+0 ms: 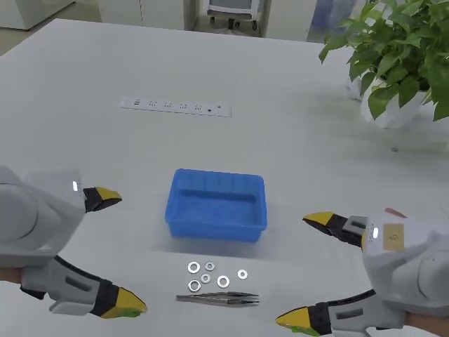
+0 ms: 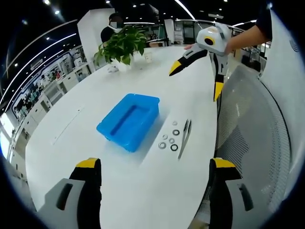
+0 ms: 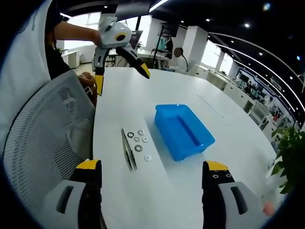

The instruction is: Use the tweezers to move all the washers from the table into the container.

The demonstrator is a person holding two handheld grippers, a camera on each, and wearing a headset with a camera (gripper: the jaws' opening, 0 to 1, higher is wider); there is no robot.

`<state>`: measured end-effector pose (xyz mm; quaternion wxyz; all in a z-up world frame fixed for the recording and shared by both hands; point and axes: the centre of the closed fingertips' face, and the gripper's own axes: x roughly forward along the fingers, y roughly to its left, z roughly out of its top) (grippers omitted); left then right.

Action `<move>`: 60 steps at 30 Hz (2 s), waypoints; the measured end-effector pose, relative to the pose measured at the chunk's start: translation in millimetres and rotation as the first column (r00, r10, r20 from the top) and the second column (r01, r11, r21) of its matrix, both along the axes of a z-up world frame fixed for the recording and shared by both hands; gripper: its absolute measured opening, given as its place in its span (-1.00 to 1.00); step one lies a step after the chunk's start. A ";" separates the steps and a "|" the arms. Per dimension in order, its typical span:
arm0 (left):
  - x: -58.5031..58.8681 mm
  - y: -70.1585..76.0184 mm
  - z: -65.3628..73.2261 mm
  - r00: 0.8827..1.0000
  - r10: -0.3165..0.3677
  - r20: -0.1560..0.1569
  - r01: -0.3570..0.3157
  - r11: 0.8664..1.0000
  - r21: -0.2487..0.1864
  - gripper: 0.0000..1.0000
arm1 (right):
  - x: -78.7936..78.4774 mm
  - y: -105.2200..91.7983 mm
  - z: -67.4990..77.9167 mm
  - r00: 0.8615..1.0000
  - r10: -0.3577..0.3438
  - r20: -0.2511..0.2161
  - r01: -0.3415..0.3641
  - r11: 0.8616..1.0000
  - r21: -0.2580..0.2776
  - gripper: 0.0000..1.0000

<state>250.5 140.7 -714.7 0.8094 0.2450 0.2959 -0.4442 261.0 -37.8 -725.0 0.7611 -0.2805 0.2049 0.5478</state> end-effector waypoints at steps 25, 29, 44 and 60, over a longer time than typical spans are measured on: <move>-2.3 -4.9 -5.2 1.000 -0.019 -0.016 0.020 1.000 0.006 0.98 | 0.0 -1.0 -7.4 1.000 -0.021 -0.010 0.021 1.000 -0.018 0.84; -1.7 -7.0 -9.2 0.999 -0.028 -0.029 0.029 1.000 0.012 0.98 | 0.1 -0.8 -10.3 1.000 -0.020 -0.017 0.019 1.000 -0.025 0.83; -0.4 -12.0 -6.2 0.997 0.016 -0.080 -0.023 0.996 -0.088 0.96 | 13.4 -1.7 -3.8 0.998 -0.059 -0.015 0.059 0.998 0.005 0.73; -13.7 -20.6 -13.8 0.980 0.028 -0.199 -0.066 0.981 -0.185 0.66 | 11.6 4.8 -7.3 0.995 -0.072 -0.063 0.073 0.997 0.010 0.54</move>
